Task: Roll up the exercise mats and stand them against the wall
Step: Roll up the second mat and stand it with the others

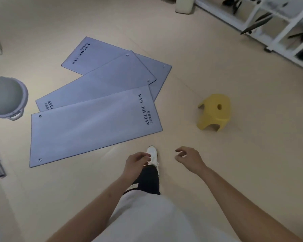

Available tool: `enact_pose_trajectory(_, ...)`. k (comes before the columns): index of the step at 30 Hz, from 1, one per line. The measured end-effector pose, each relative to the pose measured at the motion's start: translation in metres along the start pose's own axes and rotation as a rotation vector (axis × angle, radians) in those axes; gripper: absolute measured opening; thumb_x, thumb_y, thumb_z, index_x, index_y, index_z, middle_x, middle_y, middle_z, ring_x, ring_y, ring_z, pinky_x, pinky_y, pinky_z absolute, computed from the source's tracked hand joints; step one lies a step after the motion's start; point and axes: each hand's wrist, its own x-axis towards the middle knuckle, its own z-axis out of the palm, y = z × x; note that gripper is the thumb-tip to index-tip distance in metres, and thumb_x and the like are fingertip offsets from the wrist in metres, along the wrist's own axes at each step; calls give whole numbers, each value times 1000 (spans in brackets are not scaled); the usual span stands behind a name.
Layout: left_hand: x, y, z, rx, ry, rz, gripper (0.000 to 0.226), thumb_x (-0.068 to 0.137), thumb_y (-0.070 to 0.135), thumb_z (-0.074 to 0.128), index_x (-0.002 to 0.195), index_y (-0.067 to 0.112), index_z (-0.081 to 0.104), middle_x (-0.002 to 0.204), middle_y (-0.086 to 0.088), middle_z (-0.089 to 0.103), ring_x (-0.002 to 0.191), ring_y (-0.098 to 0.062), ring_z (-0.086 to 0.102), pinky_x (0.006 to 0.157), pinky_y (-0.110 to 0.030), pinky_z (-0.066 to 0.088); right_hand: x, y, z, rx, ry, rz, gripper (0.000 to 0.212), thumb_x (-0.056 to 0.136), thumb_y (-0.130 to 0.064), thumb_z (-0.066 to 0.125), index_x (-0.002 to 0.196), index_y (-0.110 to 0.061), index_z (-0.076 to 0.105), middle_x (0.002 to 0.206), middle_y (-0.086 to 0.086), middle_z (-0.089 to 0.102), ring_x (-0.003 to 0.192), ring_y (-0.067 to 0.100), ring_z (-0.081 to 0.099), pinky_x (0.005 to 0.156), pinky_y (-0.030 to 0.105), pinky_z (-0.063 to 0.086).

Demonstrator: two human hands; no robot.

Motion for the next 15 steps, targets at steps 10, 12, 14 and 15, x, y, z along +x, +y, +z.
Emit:
enact_pose_trajectory(10,216,145,48,10,-100,-14,12,96,10,68,103,13,77,99,-8,79,81,-17,70,78,-28,51,173,-70,-144,127,-51,107,26,93,-22,74,118,-14,71,99,5,76,88,25,76,78,32,57)
enact_pose_trajectory(12,251,175,51,21,-100,-14,12,95,10,69,103,13,77,97,-7,79,80,-17,70,79,-28,50,210,-94,-177,79,-93,78,27,94,-22,73,120,-14,70,101,7,76,91,25,75,79,32,57)
enact_pose_trajectory(14,282,202,52,28,-96,-14,12,95,10,68,102,15,77,96,-5,79,81,-17,70,80,-27,49,248,-116,-209,8,-117,40,28,95,-22,73,121,-14,70,102,7,76,91,25,75,82,36,58)
enact_pose_trajectory(15,296,214,51,16,-88,-24,12,96,10,68,103,16,76,97,-5,79,83,-17,70,81,-27,50,266,-125,-223,-17,-123,33,27,94,-23,73,121,-15,70,100,6,76,90,24,74,83,38,59)
